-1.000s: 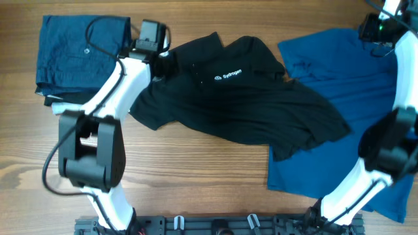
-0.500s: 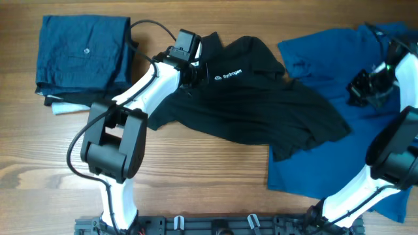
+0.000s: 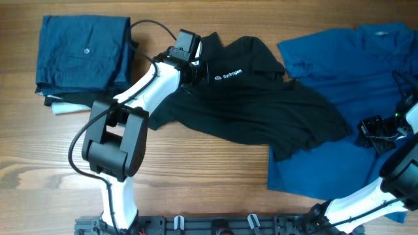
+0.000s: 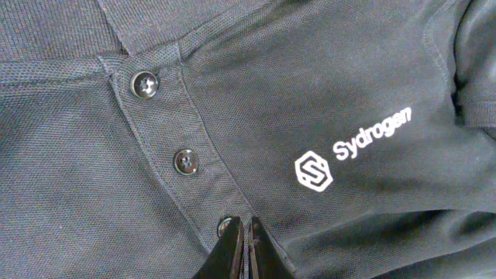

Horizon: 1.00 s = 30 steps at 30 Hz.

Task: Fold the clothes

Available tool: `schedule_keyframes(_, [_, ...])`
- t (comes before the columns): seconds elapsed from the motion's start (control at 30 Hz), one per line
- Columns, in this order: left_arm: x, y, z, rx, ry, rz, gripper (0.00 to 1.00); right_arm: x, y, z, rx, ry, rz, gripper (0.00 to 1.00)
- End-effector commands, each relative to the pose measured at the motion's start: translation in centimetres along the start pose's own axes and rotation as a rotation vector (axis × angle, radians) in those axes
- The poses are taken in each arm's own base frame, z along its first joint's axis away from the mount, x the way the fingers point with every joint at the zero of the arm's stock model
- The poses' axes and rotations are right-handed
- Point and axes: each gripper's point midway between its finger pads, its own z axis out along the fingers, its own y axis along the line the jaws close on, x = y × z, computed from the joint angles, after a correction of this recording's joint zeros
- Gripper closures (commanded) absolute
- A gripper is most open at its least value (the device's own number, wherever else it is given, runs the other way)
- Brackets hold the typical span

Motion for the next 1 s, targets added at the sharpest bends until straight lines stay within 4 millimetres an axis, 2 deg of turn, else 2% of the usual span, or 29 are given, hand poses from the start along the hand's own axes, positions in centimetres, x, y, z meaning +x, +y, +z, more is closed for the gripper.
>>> schedule_keyframes(0.0, [0.7,1.3,1.4,-0.035,0.029,0.033,0.96,-2.4,-4.7,3.1,0.159,-0.039,0.038,0.96])
schedule_keyframes(0.17, [0.9,2.0,1.6,-0.061,0.037,0.027,0.96,-7.4,-5.7,0.1,0.103,-0.117,0.069,0.96])
schedule_keyframes(0.37, [0.7,2.8,1.5,-0.082,0.034,0.037,0.96,-13.3,-4.6,-2.4,0.106,-0.248,-0.009,0.96])
schedule_keyframes(0.47, [0.5,4.6,1.2,-0.145,0.027,0.023,0.96,-16.0,-2.8,-5.4,0.054,-0.333,-0.058,0.96])
schedule_keyframes(0.53, [0.1,4.8,0.9,-0.144,0.016,0.018,0.96,-16.6,-0.2,-7.9,-0.066,-0.344,-0.096,0.96])
schedule_keyframes(0.6, [-1.4,3.5,-0.5,-0.104,-0.035,0.025,0.96,-16.5,2.6,-10.9,-0.173,-0.350,-0.166,0.95])
schedule_keyframes(0.63, [-2.2,2.4,-1.4,-0.064,-0.061,0.032,0.96,-16.2,3.3,-12.0,-0.184,-0.351,-0.185,0.96])
schedule_keyframes(0.67, [-4.2,-1.6,-4.5,0.079,-0.146,0.071,0.94,-14.7,5.3,-14.9,-0.197,-0.346,-0.230,0.82])
schedule_keyframes(0.7, [-4.6,-2.3,-5.2,0.093,-0.168,0.082,0.88,-13.9,6.2,-15.5,-0.208,-0.338,-0.251,0.65])
schedule_keyframes(0.73, [-4.8,-2.7,-5.6,0.096,-0.182,0.093,0.78,-12.9,7.3,-16.0,-0.225,-0.322,-0.279,0.44])
schedule_keyframes(0.77, [-4.8,-2.8,-5.6,0.093,-0.184,0.119,0.61,-11.8,8.3,-16.1,-0.237,-0.306,-0.304,0.32])
schedule_keyframes(0.8, [-4.6,-2.6,-5.4,0.080,-0.180,0.186,0.42,-10.2,9.9,-16.0,-0.256,-0.273,-0.346,0.30])
schedule_keyframes(0.83, [-4.6,-1.9,-4.8,0.048,-0.178,0.220,0.40,-8.6,11.2,-15.7,-0.265,-0.241,-0.386,0.30])
schedule_keyframes(0.97, [-4.6,0.1,-2.4,-0.041,-0.171,0.286,0.43,-3.8,15.1,-14.8,-0.245,-0.185,-0.559,0.29])
